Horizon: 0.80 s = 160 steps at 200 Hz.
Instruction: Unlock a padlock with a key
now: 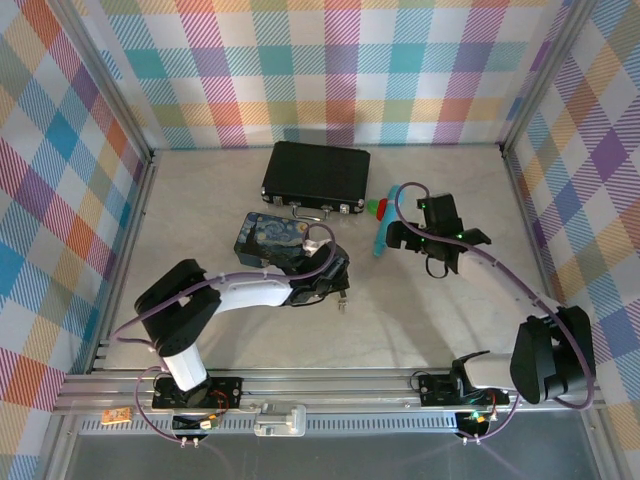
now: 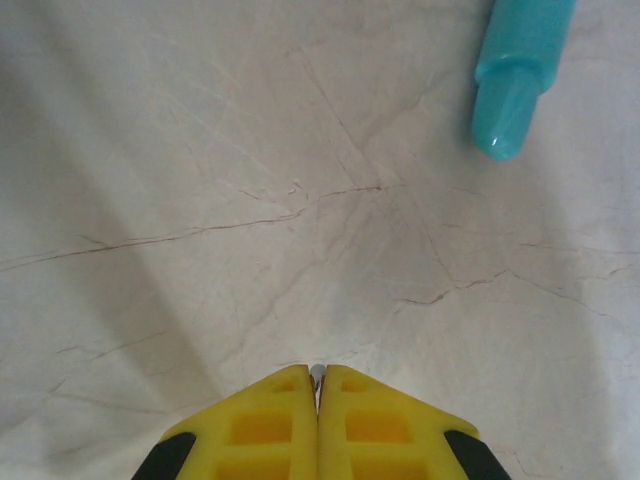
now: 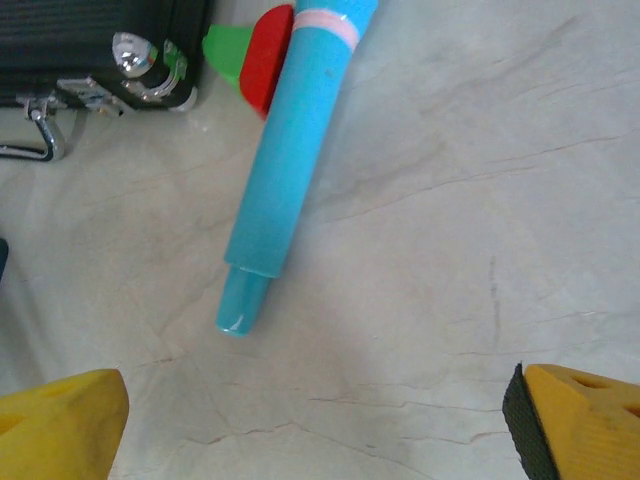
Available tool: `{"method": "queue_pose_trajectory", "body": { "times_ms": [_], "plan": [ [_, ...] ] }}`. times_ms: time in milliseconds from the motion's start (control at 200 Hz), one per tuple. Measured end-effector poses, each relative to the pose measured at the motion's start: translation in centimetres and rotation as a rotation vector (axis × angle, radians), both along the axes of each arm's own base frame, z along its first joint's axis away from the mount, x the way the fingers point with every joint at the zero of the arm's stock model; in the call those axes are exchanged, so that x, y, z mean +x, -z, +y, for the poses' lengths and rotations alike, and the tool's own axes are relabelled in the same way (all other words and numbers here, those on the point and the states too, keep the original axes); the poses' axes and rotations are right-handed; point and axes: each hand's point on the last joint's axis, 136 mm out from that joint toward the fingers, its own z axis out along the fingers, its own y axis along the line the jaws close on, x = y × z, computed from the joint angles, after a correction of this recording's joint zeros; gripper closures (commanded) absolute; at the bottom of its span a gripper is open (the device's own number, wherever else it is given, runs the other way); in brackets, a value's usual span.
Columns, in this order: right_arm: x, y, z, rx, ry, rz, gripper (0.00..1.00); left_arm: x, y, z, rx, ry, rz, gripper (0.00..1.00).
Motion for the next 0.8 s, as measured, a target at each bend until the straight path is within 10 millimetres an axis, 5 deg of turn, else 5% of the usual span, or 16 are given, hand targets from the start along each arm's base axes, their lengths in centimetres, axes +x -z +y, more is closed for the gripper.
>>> {"method": "queue_pose_trajectory", "body": {
  "times_ms": [85,195,395,590,800],
  "plan": [
    [0.2,-0.1,-0.9,-0.007,0.015,-0.011,0.01,0.5,0.2,-0.8,0.000,0.005,-0.002,0.94],
    [0.5,0.6,-2.2,-0.023,0.032,-0.018,0.01,1.2,0.2,-1.6,0.008,0.020,-0.014,0.52],
    [0.9,2.1,-4.3,-0.056,0.053,-0.049,0.01,2.1,-0.9,-1.0,0.046,0.027,-0.045,0.05],
    [2.8,2.8,-6.5,-0.117,0.082,-0.121,0.01,4.8,-5.5,3.3,0.088,-0.013,-0.136,0.01],
    [4.8,5.9,-7.9,-0.174,0.086,-0.154,0.01,8.6,-13.1,13.0,0.187,-0.166,-0.355,0.00]
  ]
}}
